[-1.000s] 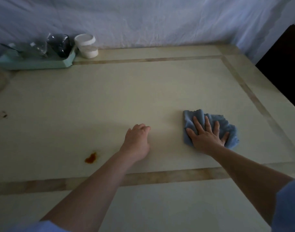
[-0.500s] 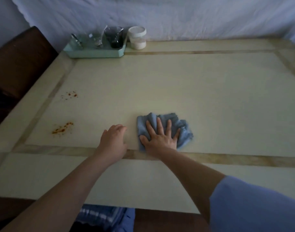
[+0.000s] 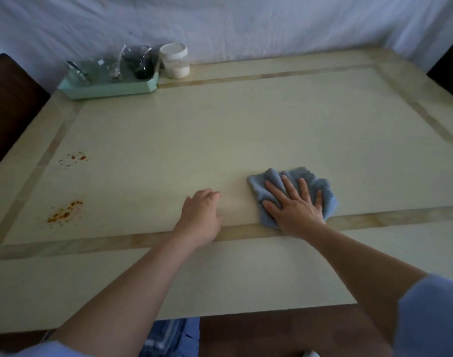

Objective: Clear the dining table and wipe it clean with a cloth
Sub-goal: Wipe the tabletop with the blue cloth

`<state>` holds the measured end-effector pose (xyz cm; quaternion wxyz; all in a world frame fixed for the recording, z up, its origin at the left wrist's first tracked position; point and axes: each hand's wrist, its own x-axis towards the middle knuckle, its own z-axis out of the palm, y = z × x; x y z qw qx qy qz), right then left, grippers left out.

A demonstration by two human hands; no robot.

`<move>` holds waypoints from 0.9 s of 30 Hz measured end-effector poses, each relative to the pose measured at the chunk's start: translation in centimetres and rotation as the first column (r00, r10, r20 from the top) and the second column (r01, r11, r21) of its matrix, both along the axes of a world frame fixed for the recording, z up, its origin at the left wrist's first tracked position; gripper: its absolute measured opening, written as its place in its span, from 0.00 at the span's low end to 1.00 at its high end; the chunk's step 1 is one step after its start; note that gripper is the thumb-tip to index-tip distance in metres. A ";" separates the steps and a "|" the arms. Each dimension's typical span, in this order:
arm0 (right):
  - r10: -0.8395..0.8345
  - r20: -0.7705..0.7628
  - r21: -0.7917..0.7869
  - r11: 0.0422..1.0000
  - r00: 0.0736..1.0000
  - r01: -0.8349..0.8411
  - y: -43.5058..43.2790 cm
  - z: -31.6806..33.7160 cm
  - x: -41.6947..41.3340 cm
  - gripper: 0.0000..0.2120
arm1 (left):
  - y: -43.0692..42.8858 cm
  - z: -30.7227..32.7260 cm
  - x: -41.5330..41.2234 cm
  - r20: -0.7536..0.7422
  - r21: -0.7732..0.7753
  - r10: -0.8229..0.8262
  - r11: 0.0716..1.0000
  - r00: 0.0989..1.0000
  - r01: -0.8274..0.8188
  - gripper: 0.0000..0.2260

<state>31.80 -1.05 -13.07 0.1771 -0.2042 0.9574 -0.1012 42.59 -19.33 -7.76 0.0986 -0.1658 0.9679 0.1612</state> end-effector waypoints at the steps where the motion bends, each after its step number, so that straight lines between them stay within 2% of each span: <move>1: -0.061 -0.001 0.016 0.998 0.998 0.061 2.1 0.1 -0.9 0.26 | 0.7 0.0 -0.4 -0.008 0.004 -0.022 1.000 1.000 0.022 0.24; 4: -0.187 0.026 0.066 0.981 0.982 0.185 5.1 0.3 -1.8 0.27 | 1.5 0.2 -0.8 -0.013 0.006 -0.069 0.998 0.998 0.070 0.24; 7: -0.210 0.047 0.068 0.976 0.977 0.206 2.9 0.6 -0.5 0.28 | 1.1 0.3 -0.4 0.009 0.002 -0.085 0.996 0.996 0.085 0.26; 13: 0.097 0.022 -0.028 0.995 0.995 -0.096 -3.9 0.2 5.9 0.27 | 0.6 -0.3 -0.1 0.029 -0.023 -0.053 0.998 0.998 0.054 0.27; 17: 0.160 -0.015 -0.039 0.986 0.987 -0.160 -1.3 -0.1 4.5 0.26 | 2.8 -0.7 -2.0 0.034 -0.006 -0.073 0.997 0.997 0.074 0.28; 27: -0.141 -0.025 0.025 0.990 0.990 0.142 14.4 -0.3 -3.4 0.26 | 12.6 -1.3 -7.7 0.041 0.066 -0.205 0.977 0.978 0.202 0.29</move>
